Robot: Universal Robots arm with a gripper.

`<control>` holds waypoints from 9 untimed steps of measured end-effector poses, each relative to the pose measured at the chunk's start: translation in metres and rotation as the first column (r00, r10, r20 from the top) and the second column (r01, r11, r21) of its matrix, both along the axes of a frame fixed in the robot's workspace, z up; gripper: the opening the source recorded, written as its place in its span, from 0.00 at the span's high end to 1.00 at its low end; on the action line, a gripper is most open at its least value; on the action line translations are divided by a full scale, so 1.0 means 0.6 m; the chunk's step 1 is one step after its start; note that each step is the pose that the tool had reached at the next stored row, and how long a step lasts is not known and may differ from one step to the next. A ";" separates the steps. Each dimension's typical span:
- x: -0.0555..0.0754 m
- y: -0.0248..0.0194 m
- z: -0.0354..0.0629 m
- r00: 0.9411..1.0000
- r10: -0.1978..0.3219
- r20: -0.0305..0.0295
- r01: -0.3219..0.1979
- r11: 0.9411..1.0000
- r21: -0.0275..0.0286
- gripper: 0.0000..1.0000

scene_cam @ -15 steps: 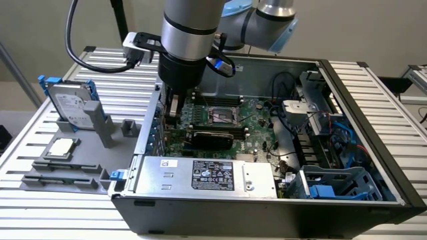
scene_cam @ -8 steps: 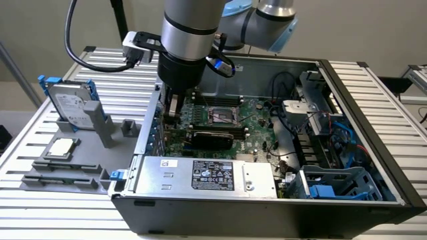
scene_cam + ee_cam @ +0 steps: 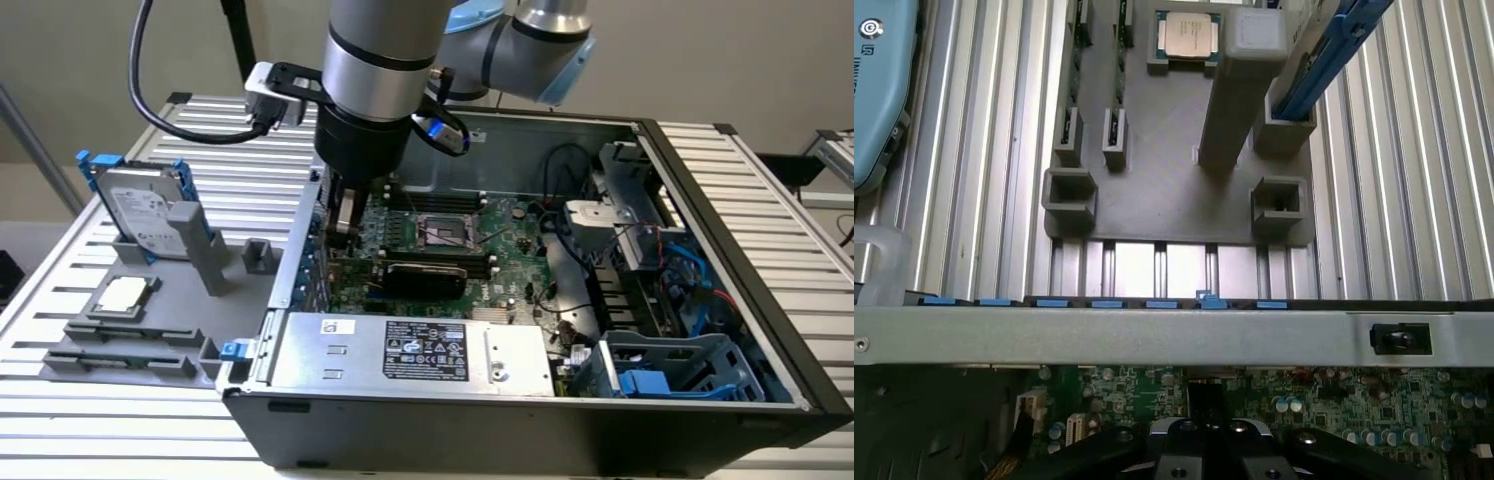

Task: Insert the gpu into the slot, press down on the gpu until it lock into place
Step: 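Press down on the gpu until it lock into place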

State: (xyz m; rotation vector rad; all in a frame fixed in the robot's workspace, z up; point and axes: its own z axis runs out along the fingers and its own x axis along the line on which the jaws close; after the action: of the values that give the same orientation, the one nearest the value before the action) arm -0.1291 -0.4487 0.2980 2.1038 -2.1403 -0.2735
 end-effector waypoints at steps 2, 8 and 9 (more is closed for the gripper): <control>0.000 0.0003 0.000 1.000 0.000 -0.001 0.000 1.000 0.000 0.89; 0.000 0.0027 0.000 1.000 0.000 -0.006 0.000 1.000 0.000 0.89; 0.000 0.0032 0.000 1.000 0.000 -0.006 0.000 1.000 0.000 0.89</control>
State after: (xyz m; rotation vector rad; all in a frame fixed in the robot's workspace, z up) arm -0.1293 -0.4468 0.2978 2.1002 -2.1367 -0.2800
